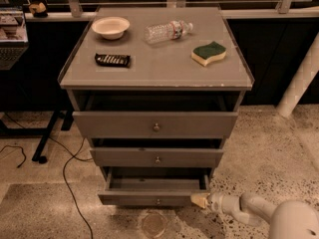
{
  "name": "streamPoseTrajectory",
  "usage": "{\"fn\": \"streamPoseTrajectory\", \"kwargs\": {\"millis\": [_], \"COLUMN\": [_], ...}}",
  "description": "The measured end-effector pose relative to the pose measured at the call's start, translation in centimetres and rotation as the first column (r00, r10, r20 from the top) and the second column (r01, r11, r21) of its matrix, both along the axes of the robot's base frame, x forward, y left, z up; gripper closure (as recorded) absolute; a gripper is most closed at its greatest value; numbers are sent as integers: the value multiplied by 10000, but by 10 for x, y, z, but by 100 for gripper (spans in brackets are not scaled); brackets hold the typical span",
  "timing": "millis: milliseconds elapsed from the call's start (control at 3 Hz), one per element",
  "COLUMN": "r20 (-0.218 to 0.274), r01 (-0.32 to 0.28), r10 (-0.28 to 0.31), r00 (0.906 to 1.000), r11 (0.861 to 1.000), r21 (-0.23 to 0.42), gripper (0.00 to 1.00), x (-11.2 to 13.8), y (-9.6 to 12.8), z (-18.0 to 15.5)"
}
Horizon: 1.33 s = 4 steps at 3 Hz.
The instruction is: Close bottom drawer
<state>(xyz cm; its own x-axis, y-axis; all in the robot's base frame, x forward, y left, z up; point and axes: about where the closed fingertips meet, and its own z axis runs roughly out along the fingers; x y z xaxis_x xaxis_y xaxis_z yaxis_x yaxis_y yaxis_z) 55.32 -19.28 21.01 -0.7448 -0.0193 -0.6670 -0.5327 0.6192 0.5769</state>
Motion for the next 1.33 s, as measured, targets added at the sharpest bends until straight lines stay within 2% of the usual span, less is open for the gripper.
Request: {"fn": "streamPoseTrajectory", "kwargs": {"millis": [333,667,1000,1333], "r20": [-261,-399,-516,-515], "r01": [908,1054,997,797], "r10": [-904,-1047,-991,-797], "r00": [9956,9937,9937,9955], "r11": [9958,9943,9950,9968], "r21": [141,163,107,-14], "gripper": [100,100,100,100], "x": [-36,-47,-42,-21], "y": [-8,-10,-7,3], "z": [-4,-8,-14,-19]}}
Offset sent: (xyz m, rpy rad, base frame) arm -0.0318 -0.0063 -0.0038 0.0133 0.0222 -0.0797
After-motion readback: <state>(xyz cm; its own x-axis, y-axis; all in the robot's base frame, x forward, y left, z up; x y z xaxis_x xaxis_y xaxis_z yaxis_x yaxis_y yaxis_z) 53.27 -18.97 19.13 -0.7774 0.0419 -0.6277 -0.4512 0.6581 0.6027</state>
